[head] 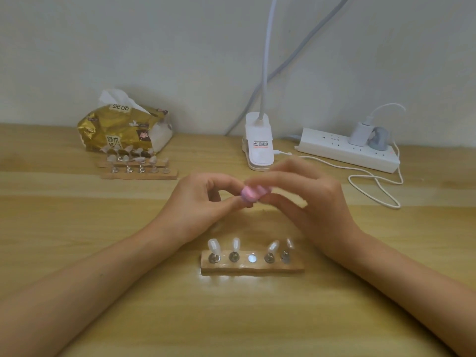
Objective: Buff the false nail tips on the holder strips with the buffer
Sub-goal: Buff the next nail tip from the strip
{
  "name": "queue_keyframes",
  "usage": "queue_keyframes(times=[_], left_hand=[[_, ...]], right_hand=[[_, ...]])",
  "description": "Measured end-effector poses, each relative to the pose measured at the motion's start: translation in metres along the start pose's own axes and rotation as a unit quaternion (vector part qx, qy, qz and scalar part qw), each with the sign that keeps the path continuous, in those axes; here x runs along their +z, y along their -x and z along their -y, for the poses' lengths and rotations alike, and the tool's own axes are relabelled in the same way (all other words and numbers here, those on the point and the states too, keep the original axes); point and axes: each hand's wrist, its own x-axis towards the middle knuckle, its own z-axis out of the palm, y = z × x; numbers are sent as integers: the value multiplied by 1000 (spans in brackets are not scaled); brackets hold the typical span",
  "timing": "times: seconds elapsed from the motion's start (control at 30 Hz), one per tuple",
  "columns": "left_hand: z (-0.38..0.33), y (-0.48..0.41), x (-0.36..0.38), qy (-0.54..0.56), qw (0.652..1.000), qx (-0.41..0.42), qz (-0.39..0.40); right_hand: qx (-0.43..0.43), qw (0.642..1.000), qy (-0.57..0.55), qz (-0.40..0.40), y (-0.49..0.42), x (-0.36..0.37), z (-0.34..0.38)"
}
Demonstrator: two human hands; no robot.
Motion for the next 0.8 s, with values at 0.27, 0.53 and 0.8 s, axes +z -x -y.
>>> queue_keyframes(times=[0.27, 0.53, 0.8], left_hand=[[0, 1, 0, 1, 1000, -21, -9], [-5, 2, 0, -6, 1000, -22, -2], [-6, 1, 0, 4, 1000, -19, 3]], right_hand=[[-32, 999, 2, 7, 0, 3, 0], [-16, 1000, -2, 11, 1, -3, -4], [9, 1000, -9, -4, -1, -3, -5]])
